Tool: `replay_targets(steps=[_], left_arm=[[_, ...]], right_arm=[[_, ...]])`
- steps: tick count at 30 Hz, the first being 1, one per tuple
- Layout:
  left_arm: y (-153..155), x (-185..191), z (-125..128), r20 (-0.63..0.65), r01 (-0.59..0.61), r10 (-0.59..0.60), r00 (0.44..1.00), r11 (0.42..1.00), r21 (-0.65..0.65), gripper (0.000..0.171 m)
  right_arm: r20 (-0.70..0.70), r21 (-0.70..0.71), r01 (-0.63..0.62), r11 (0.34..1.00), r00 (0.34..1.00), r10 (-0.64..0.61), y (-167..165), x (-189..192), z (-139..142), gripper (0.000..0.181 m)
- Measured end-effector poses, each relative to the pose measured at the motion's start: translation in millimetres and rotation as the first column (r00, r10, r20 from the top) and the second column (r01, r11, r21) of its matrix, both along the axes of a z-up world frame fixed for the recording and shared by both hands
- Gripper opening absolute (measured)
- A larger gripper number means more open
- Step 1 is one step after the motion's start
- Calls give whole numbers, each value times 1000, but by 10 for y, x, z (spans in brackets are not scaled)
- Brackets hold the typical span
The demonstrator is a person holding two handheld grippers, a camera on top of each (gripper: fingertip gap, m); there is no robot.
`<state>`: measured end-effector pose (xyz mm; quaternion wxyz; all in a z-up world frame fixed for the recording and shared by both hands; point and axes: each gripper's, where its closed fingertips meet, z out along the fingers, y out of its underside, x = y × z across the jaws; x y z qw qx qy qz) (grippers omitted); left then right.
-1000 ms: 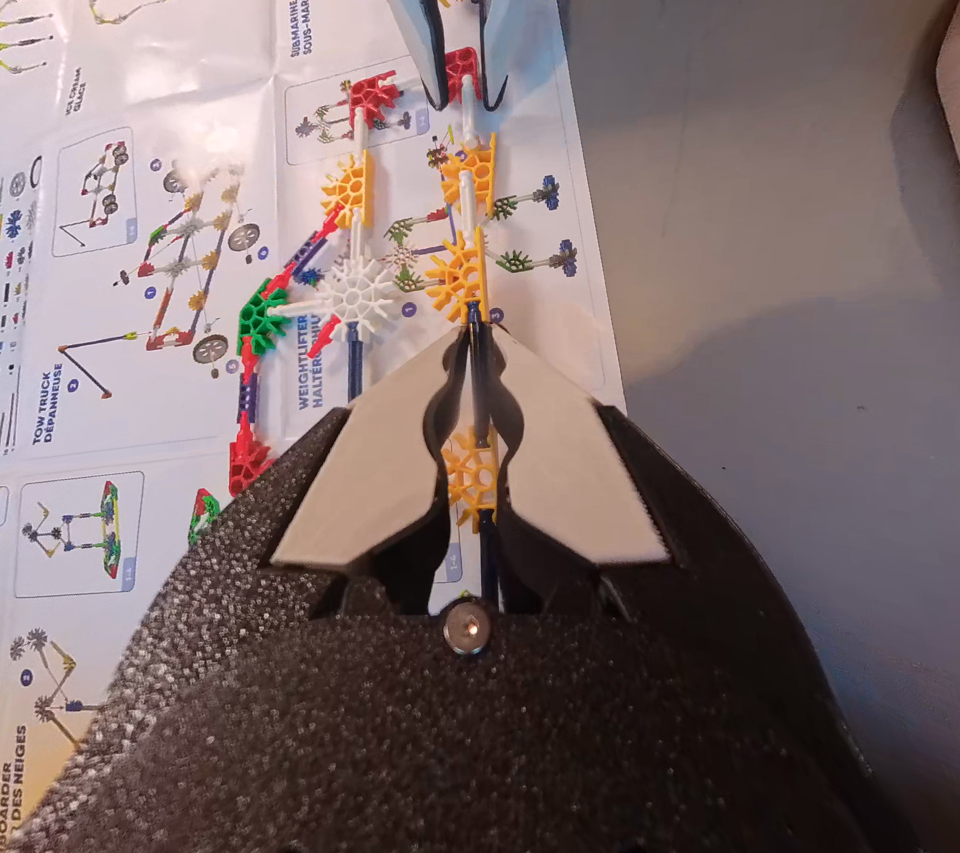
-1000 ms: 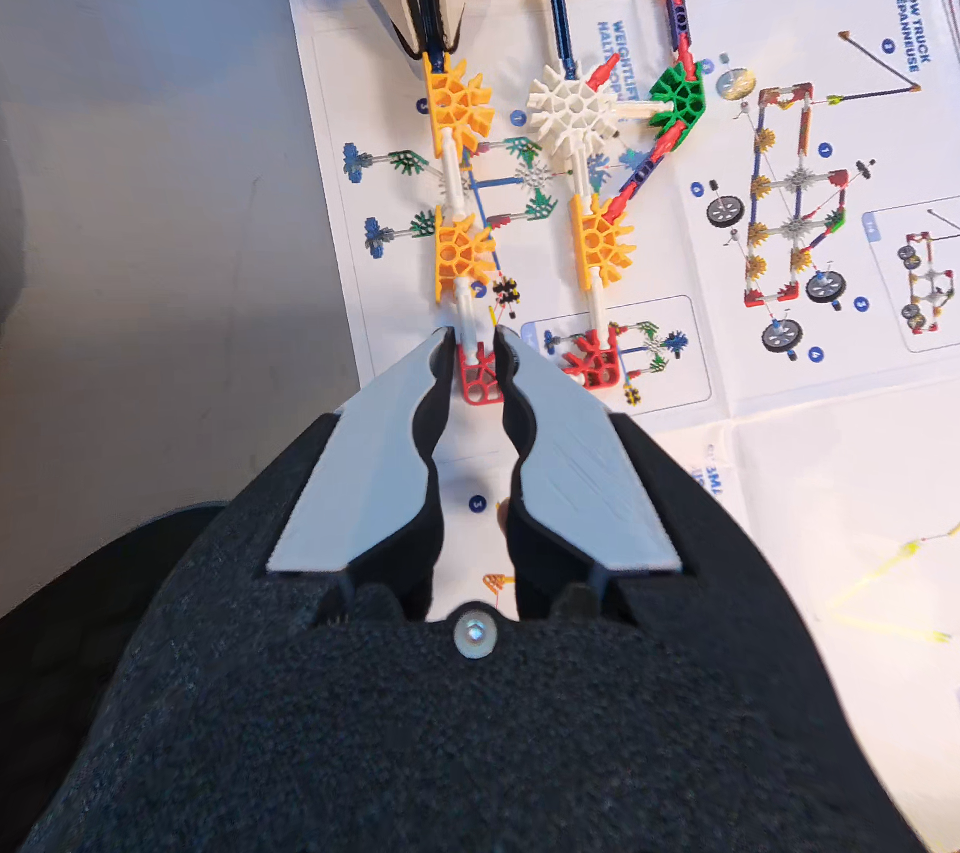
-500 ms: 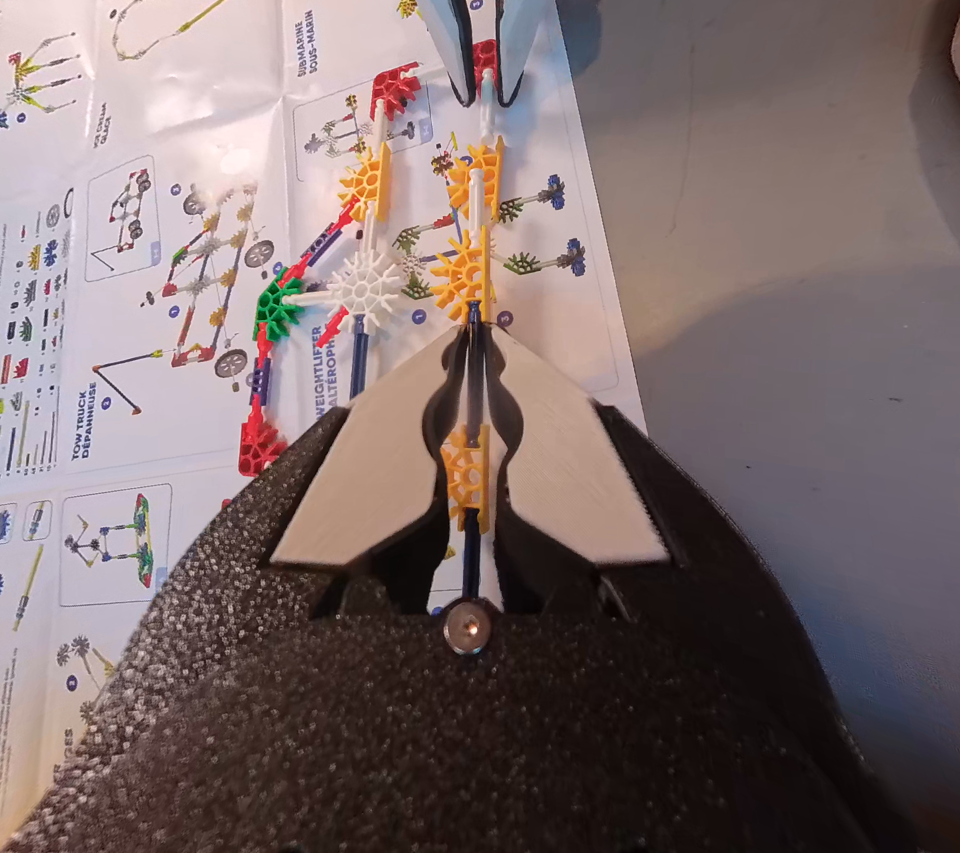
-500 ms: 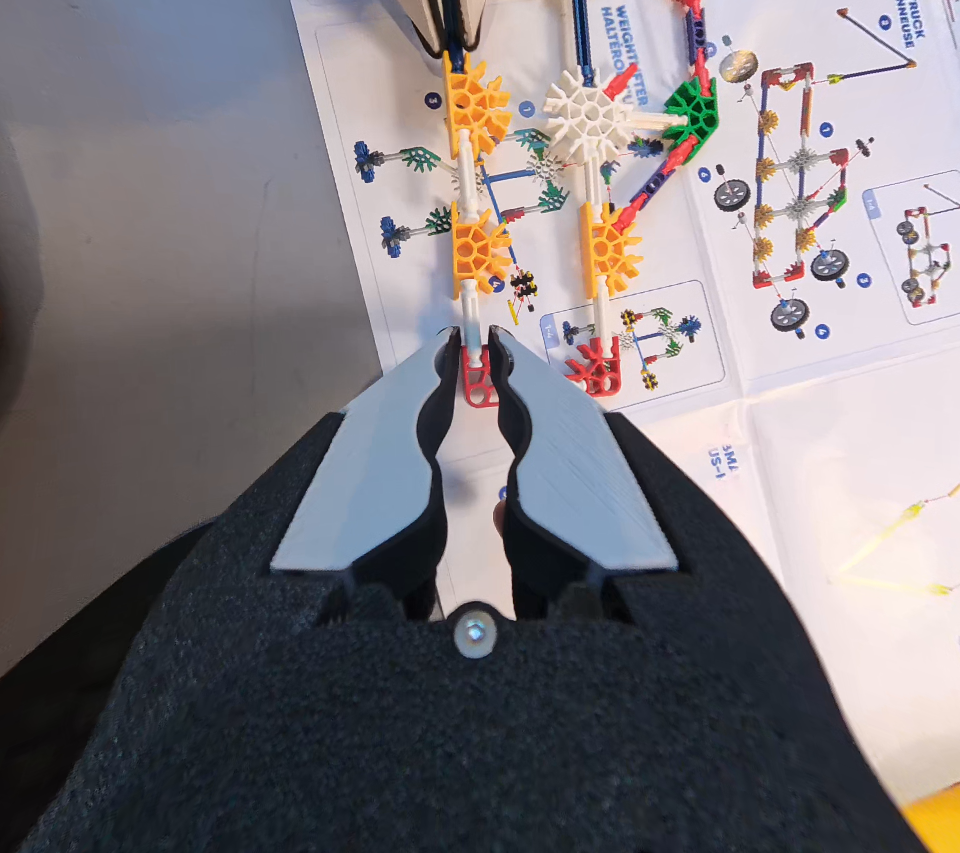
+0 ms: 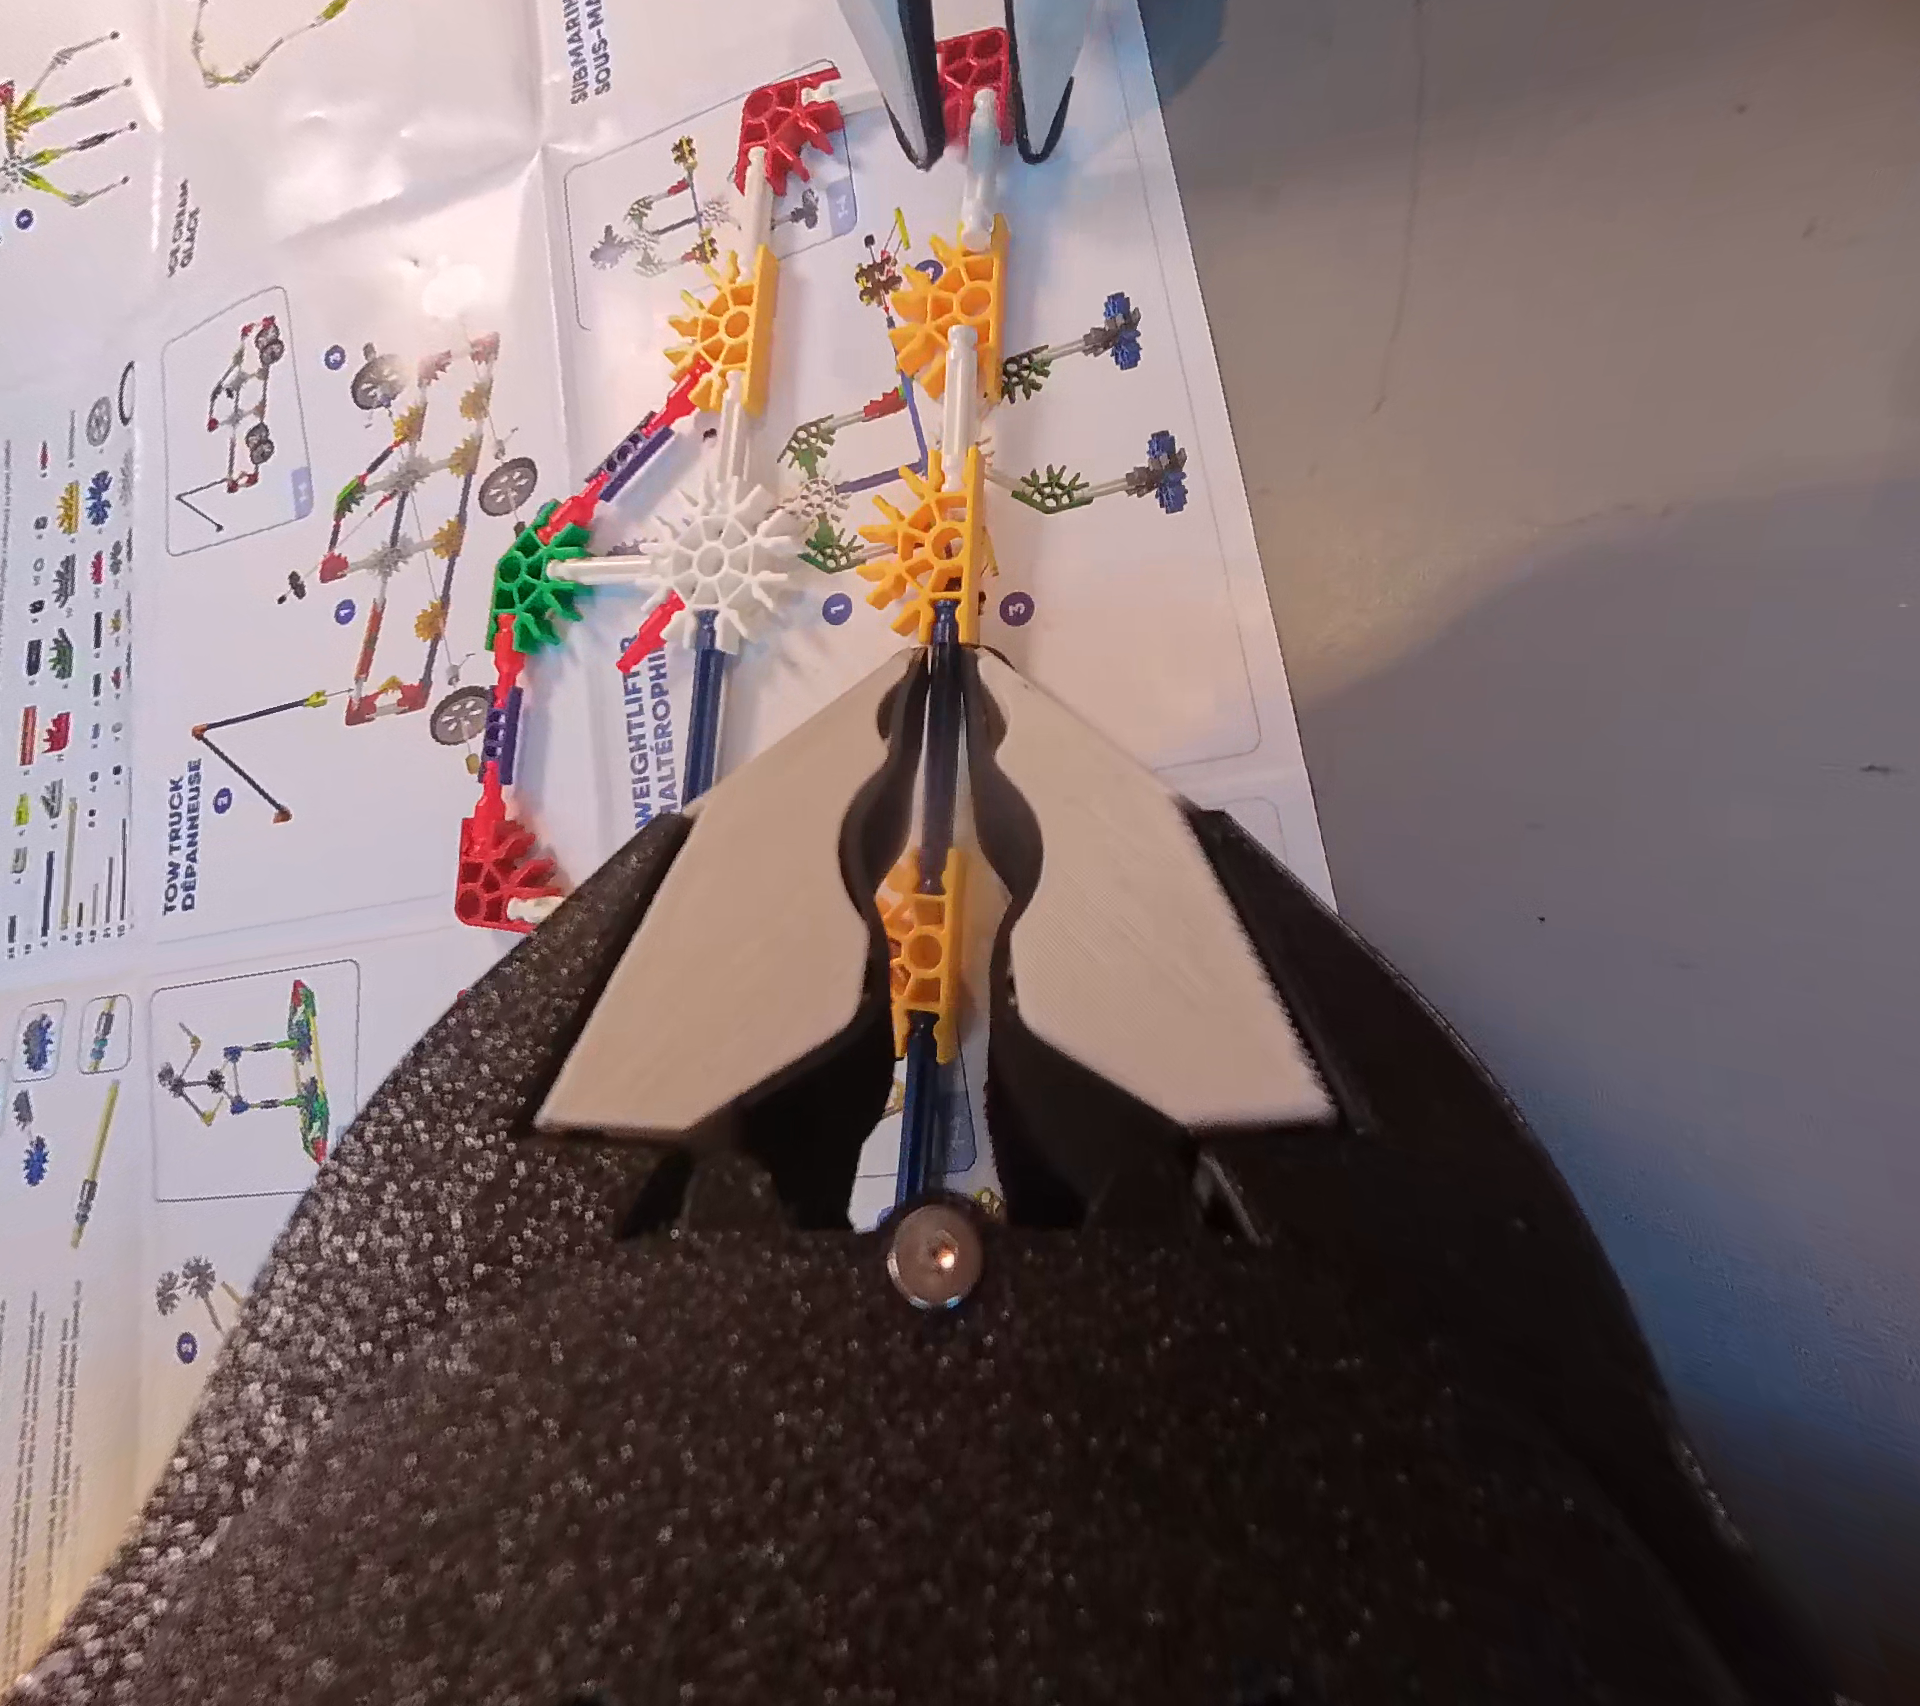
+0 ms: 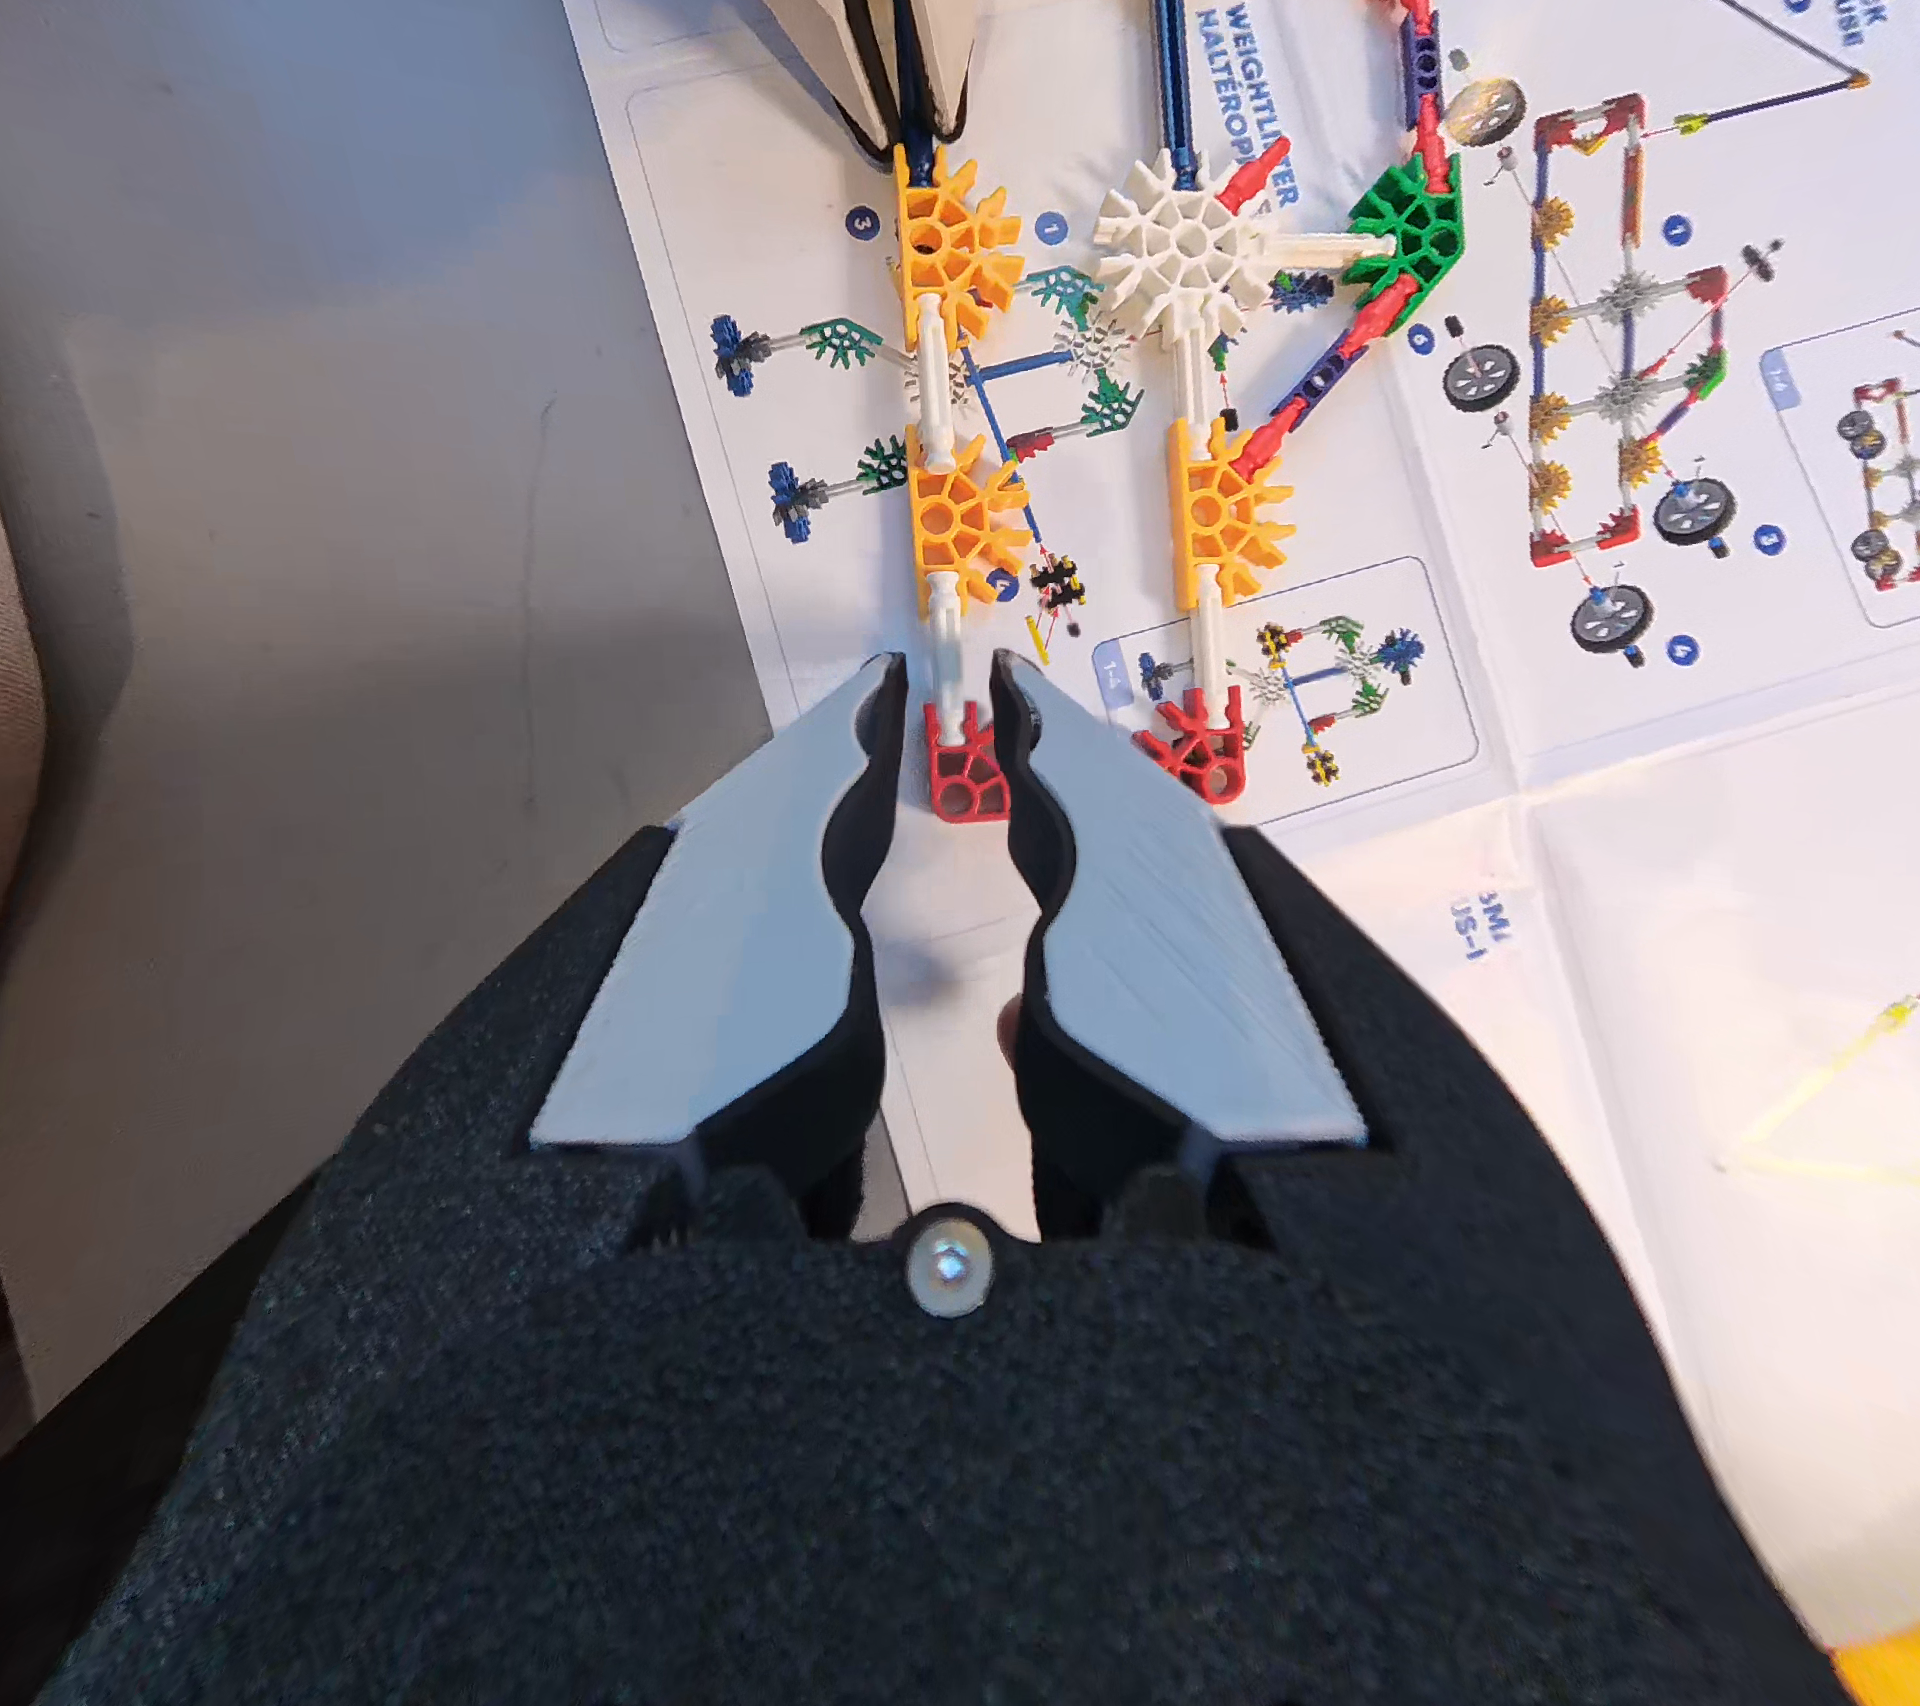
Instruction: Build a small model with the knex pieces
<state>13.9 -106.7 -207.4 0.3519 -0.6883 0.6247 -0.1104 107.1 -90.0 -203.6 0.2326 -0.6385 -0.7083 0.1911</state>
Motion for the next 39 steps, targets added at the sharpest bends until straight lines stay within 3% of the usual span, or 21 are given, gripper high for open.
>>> replay_targets(steps=[4,19,26,30,33,39], left_arm=[[-2,-12,-1,3,1,-1,1000,1000,-3,4],[12,-47,-15,-6,3,-3,1000,1000,-18,7],[52,296,316,209,-25,50,977,992,-121,2],[71,510,183,141,-22,43,989,989,-147,0],[90,505,71,60,-22,30,998,990,-141,0],[53,487,35,28,1,4,1000,983,-183,0]], right_arm=[[-53,-57,23,998,998,-26,5,-108,118,8],[46,-88,23,996,999,-19,-4,-106,15,0],[30,-86,17,996,999,-14,-3,-136,71,1],[56,-82,6,997,998,-2,-6,-104,53,1],[62,-83,2,997,998,3,-16,-89,18,0],[58,-114,7,993,998,0,-23,-90,3,0]])
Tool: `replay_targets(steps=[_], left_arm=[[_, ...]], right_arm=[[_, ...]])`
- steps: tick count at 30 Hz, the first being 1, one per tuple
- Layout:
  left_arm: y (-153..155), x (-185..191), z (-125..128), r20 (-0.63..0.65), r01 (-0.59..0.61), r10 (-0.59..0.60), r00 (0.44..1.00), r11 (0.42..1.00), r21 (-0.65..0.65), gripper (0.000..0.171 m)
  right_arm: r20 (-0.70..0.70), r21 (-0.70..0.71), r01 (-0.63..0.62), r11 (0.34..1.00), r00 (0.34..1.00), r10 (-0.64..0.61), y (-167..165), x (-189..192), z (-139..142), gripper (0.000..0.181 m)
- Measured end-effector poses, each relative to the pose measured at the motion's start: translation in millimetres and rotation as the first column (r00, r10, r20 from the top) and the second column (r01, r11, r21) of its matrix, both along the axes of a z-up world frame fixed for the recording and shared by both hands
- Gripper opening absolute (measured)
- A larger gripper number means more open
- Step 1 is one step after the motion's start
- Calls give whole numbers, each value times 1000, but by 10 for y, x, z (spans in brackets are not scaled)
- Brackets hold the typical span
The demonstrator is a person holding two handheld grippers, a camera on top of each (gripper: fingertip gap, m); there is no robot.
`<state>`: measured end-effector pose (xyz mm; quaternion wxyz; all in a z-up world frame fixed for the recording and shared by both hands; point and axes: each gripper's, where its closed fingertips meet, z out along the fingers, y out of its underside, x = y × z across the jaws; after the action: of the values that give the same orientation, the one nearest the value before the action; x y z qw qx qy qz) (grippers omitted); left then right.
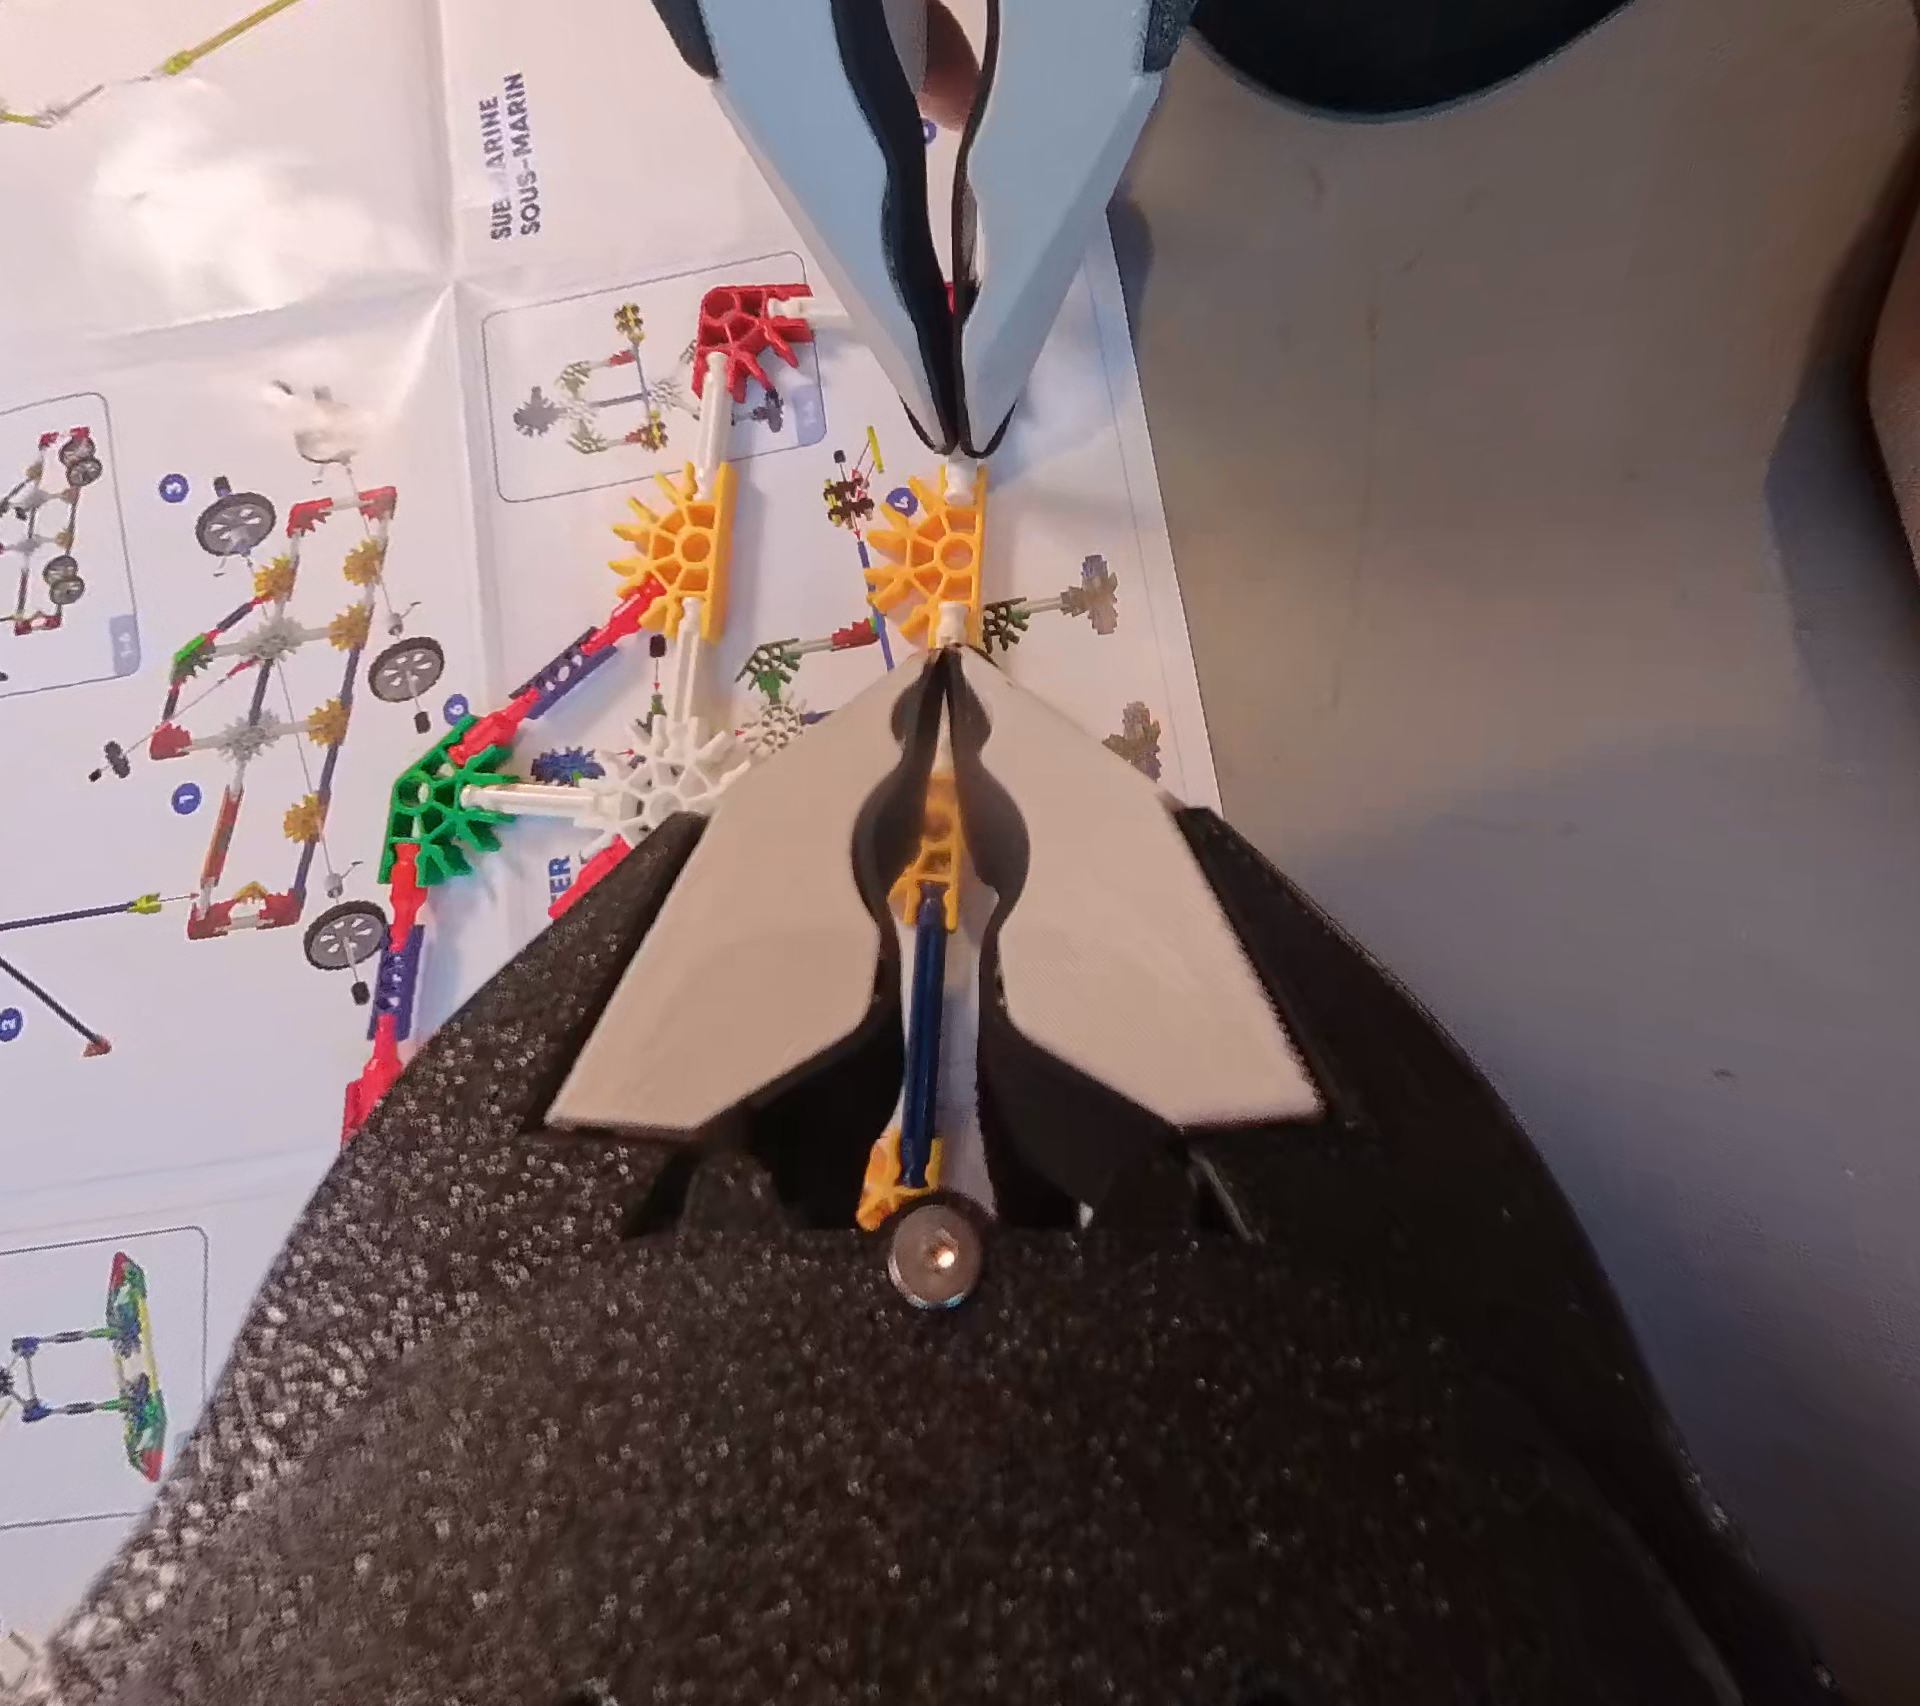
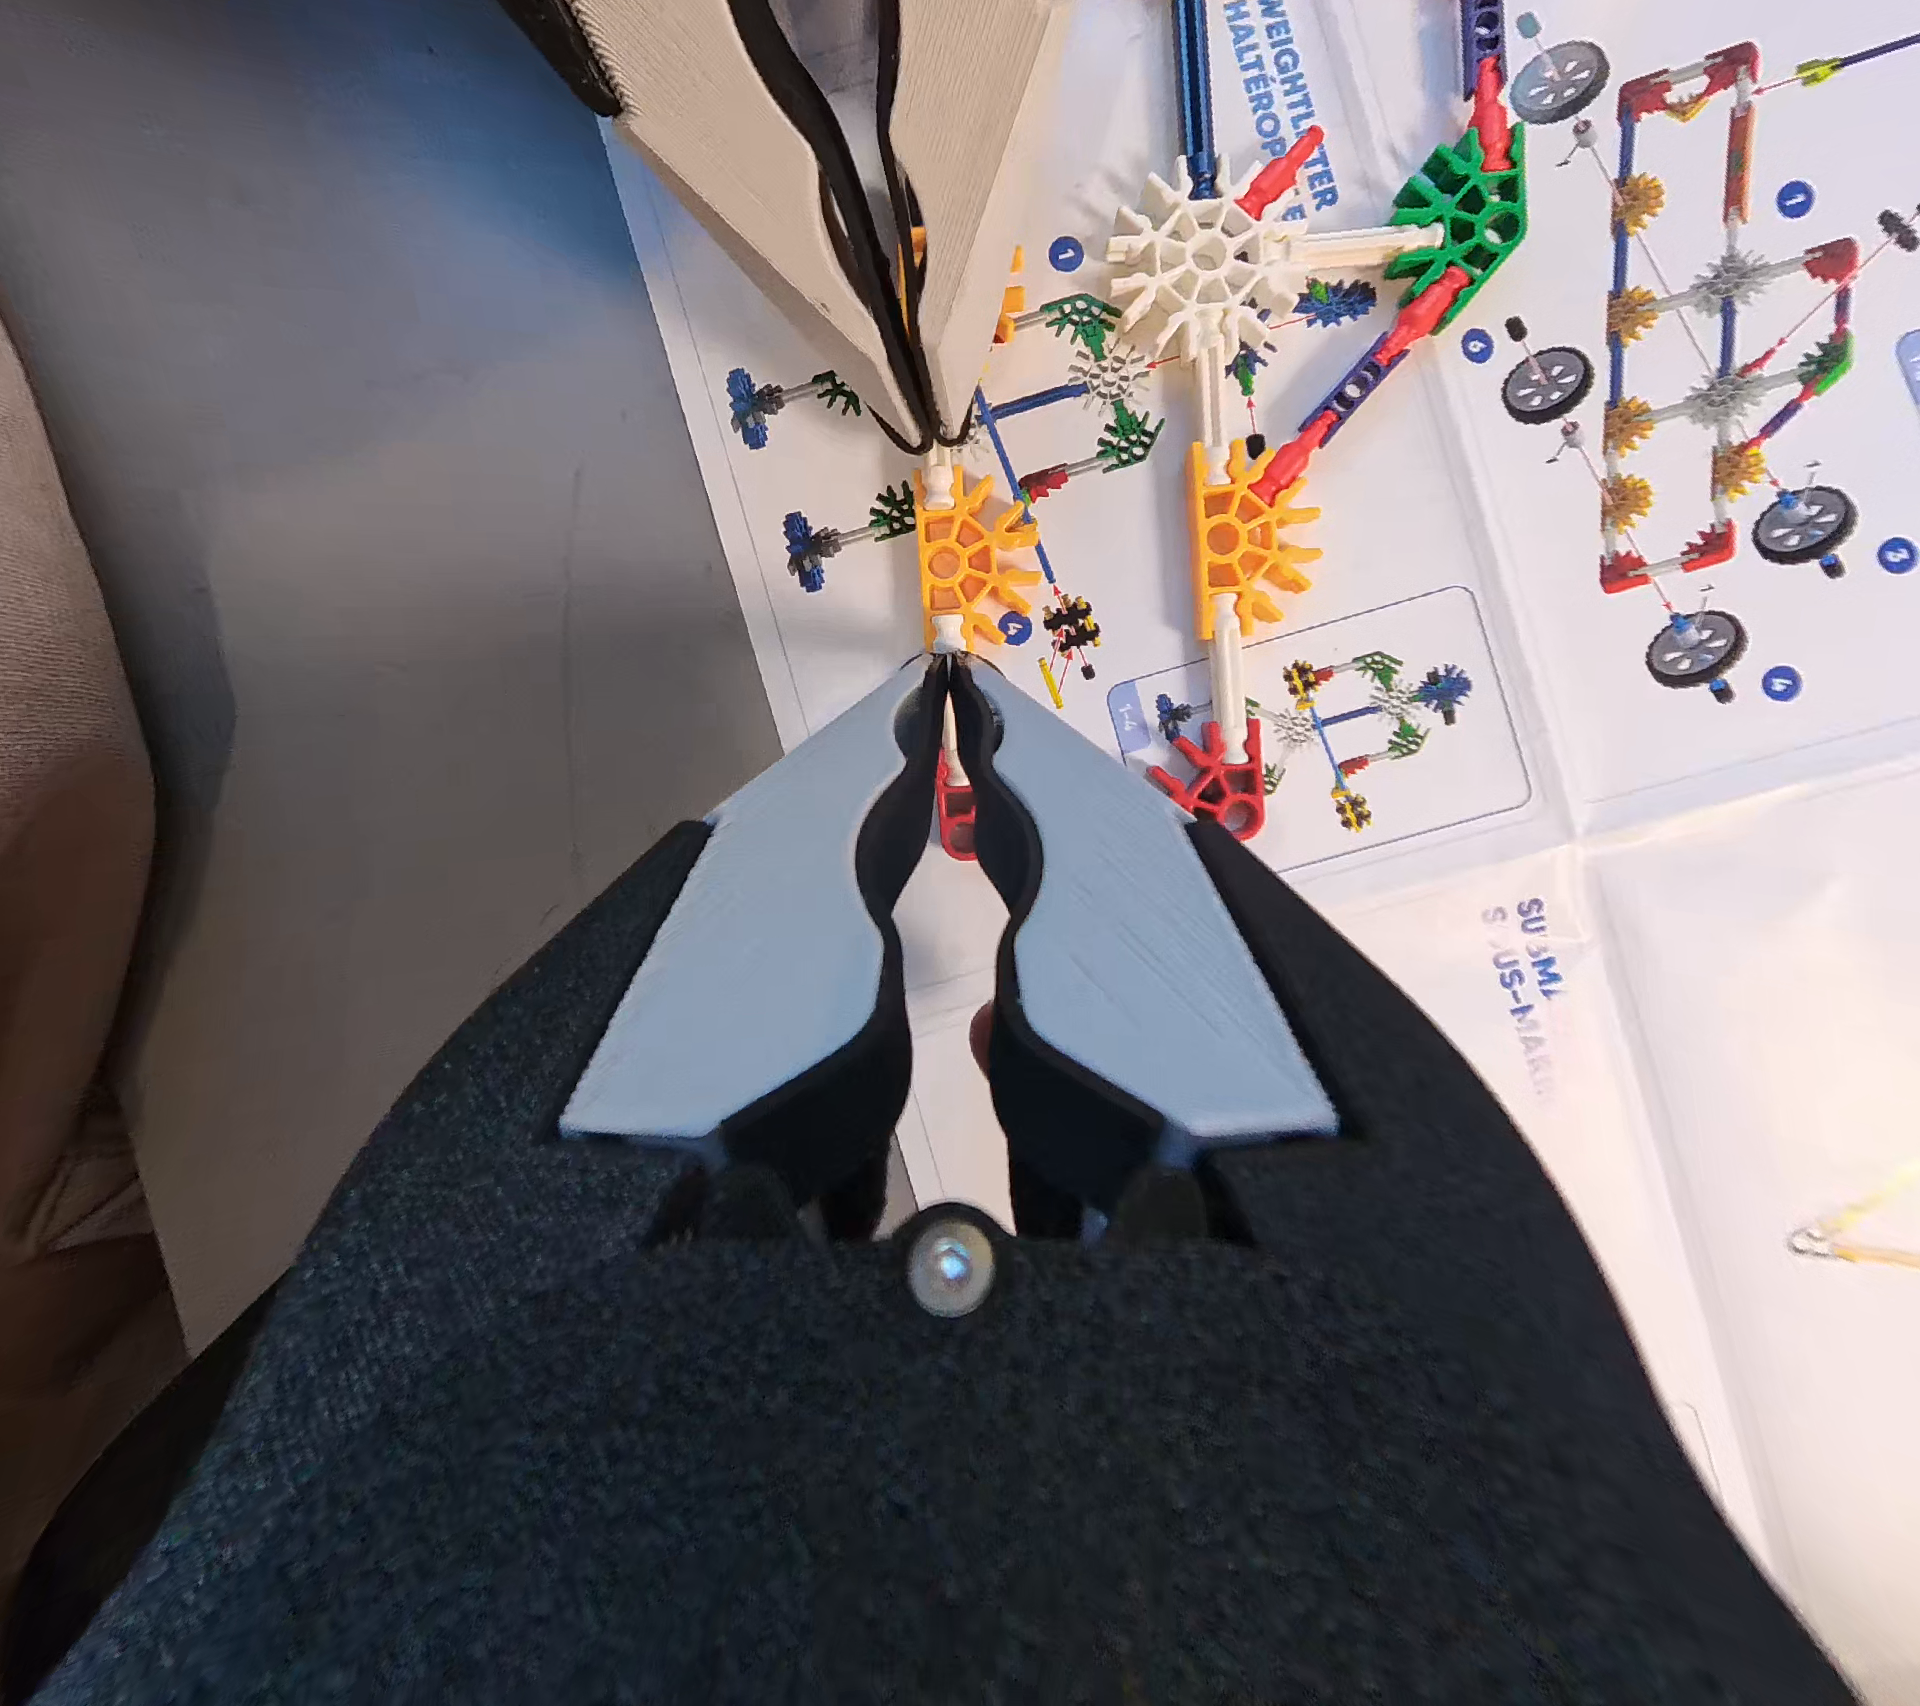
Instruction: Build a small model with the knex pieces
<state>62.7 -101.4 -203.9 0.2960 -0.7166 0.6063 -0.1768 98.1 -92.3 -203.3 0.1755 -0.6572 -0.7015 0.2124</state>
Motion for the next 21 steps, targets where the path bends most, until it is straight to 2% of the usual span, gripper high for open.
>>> replay_targets(steps=[10,16,21], left_arm=[[-2,2,-13,-96,26,-35,995,995,-95,0],[2,21,-13,-74,-4,-10,997,983,-186,0],[23,46,-37,-77,-35,20,997,979,-200,0]], right_arm=[[54,3,-4,1000,999,4,-5,-5,-13,0],[53,-10,15,1000,998,-14,-11,-15,-24,0],[63,-19,10,1000,998,-9,-14,-25,-31,0]])
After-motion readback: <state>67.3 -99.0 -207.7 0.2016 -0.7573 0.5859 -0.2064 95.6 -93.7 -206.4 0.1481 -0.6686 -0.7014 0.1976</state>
